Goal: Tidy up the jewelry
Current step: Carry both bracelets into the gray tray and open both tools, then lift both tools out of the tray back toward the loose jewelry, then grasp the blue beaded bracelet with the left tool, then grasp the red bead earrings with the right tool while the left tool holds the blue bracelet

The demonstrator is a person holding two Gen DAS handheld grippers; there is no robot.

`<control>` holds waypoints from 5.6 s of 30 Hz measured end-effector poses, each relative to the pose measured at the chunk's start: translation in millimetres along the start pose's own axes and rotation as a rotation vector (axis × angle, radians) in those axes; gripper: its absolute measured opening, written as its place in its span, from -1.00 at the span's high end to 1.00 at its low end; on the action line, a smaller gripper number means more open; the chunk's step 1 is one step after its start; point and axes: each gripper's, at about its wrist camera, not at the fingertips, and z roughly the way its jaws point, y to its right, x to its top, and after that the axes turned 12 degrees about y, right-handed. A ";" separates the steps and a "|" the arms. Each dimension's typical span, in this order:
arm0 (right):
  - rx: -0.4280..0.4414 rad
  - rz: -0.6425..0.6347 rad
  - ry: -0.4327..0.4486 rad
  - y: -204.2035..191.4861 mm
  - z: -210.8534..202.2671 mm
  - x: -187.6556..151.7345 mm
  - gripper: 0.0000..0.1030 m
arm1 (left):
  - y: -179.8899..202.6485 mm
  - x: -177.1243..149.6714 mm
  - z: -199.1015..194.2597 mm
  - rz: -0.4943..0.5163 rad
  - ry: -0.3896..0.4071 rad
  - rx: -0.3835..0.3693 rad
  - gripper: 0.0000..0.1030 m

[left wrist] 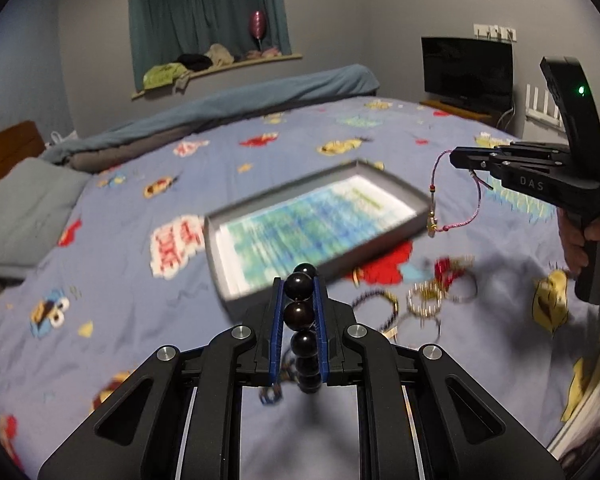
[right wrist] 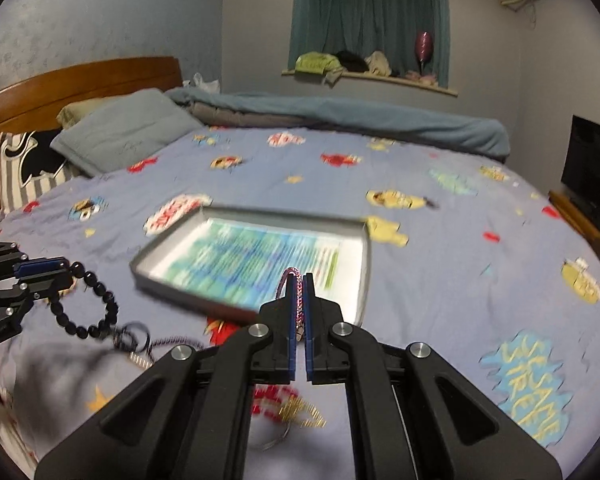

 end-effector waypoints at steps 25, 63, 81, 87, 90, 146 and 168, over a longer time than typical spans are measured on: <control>-0.082 0.042 -0.110 27.4 186.7 18.8 0.95 | -71.4 29.8 214.4 -0.152 -0.148 0.046 0.71; -0.091 0.147 -0.133 19.9 83.5 20.8 -0.89 | -57.6 35.8 104.0 -0.147 -0.075 0.162 -0.86; -0.104 0.103 -0.120 -3.6 -10.8 -16.2 -0.89 | -31.3 -17.3 8.6 -0.230 -0.071 0.150 -0.88; -0.135 0.115 -0.125 -2.1 -16.9 -42.7 -0.89 | -34.5 -45.3 5.5 -0.288 -0.086 0.154 -0.88; -0.137 0.131 -0.152 -0.9 -14.2 -57.9 -0.89 | -35.4 -56.8 6.8 -0.283 -0.093 0.167 -0.88; 0.028 0.069 -0.243 -32.4 5.0 -113.0 0.10 | -19.9 -107.0 47.9 -0.113 -0.277 0.053 0.85; 0.061 0.025 -0.231 -36.6 -25.4 -107.7 0.12 | -21.5 -100.9 28.7 -0.112 -0.235 0.028 0.86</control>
